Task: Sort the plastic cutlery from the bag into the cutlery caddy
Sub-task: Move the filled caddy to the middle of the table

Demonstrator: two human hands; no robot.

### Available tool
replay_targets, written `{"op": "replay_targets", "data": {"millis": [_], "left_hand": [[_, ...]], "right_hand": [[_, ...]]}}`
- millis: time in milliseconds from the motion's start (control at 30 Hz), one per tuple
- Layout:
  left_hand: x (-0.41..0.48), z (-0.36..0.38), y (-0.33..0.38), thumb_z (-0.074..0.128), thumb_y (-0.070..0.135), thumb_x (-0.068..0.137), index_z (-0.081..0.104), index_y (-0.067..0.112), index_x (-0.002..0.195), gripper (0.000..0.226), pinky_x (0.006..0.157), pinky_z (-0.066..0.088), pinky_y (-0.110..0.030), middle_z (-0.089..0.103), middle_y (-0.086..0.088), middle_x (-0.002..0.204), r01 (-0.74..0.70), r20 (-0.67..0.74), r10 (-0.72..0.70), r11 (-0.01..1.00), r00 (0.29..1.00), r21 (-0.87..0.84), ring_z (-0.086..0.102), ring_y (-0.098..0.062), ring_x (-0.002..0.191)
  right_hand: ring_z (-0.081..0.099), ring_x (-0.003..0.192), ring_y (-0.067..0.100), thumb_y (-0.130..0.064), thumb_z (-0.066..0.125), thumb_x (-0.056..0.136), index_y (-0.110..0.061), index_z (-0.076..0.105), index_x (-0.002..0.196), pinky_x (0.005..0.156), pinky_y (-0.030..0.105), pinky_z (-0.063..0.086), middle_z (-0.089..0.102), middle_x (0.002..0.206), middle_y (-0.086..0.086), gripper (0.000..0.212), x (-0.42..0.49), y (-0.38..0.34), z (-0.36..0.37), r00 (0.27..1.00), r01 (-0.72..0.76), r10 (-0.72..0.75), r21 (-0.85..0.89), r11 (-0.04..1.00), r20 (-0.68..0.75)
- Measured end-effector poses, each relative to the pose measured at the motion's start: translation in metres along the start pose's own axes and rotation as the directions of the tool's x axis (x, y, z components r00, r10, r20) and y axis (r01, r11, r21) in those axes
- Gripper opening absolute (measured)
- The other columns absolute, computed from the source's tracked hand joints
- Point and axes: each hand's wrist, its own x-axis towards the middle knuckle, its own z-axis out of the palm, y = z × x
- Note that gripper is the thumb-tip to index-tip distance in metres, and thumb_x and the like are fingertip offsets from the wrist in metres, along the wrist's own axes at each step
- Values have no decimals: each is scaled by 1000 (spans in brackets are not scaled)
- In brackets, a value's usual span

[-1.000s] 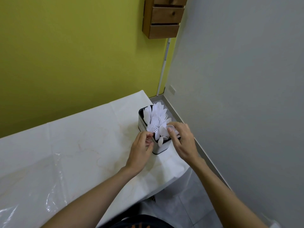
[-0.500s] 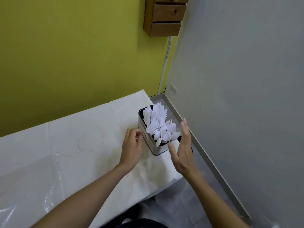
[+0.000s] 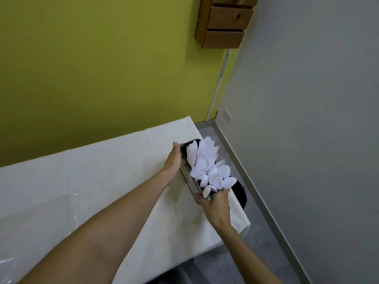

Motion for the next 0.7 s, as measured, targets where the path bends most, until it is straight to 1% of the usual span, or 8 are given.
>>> {"op": "replay_targets", "data": {"millis": [67, 133, 167, 267, 367, 500, 567, 700], "left_hand": [[-11, -12, 2, 4, 56, 98, 54, 34, 116, 58, 102, 33, -35, 56, 11, 122, -32, -52, 30, 999, 998, -41, 48, -12, 115], [-16, -38, -4, 5, 66, 92, 53, 36, 122, 64, 106, 33, -38, 58, 9, 128, -68, -167, 56, 995, 984, -69, 50, -13, 121], [-15, -53, -10, 6, 74, 85, 52, 41, 123, 68, 109, 32, -40, 57, 10, 131, -85, -211, 63, 992, 975, -93, 50, -13, 123], [-9, -107, -33, 12, 93, 66, 43, 50, 129, 83, 113, 30, -46, 46, 17, 143, -99, -375, 39, 985, 926, -142, 41, -13, 135], [-28, -154, -38, 21, 92, 67, 46, 49, 124, 77, 111, 34, -48, 44, 18, 143, -138, -521, 21, 973, 853, -186, 42, -17, 134], [-51, -199, -37, 32, 65, 90, 54, 44, 93, 31, 99, 48, -38, 53, 7, 122, -286, -583, 79, 919, 808, -272, 56, -20, 119], [-53, -218, -40, 32, 58, 95, 51, 41, 93, 25, 99, 48, -37, 51, 7, 121, -301, -601, 84, 915, 795, -270, 54, -20, 120], [-44, -241, -40, 32, 53, 98, 49, 29, 102, 30, 97, 46, -36, 52, 7, 123, -301, -592, 72, 905, 803, -299, 52, -17, 121]], "right_hand": [[62, 93, 16, -32, 80, 69, -15, 49, 112, 75, 30, 57, 57, 107, 0, 56, 9, -9, 1, 998, 49, -50, 12, 999, 27], [60, 91, 15, -11, 78, 75, -11, 49, 112, 66, 12, 48, 57, 102, -7, 47, 20, -27, 4, 989, 104, -104, 2, 995, 101], [59, 89, 15, -7, 75, 79, -9, 49, 116, 62, 10, 44, 56, 99, -10, 46, 26, -37, 7, 984, 129, -124, -32, 991, 126], [58, 79, 15, -3, 64, 87, -14, 41, 133, 62, 22, 44, 59, 94, -9, 52, 44, -79, 32, 962, 222, -206, -75, 972, 178], [55, 75, 16, -4, 57, 92, -18, 44, 136, 61, 26, 45, 61, 89, -1, 47, 56, -121, 73, 930, 317, -294, -76, 945, 221], [49, 72, 19, -1, 50, 93, -21, 48, 131, 58, 24, 39, 57, 86, 2, 44, 62, -164, 127, 896, 360, -327, -60, 931, 299], [50, 74, 22, -1, 47, 92, -22, 51, 123, 56, 24, 41, 58, 87, 2, 38, 63, -177, 150, 894, 341, -310, -44, 939, 324], [56, 85, 29, 2, 45, 89, -16, 49, 130, 71, 35, 47, 64, 101, 13, 45, 63, -186, 179, 894, 352, -319, -53, 935, 314]]}}
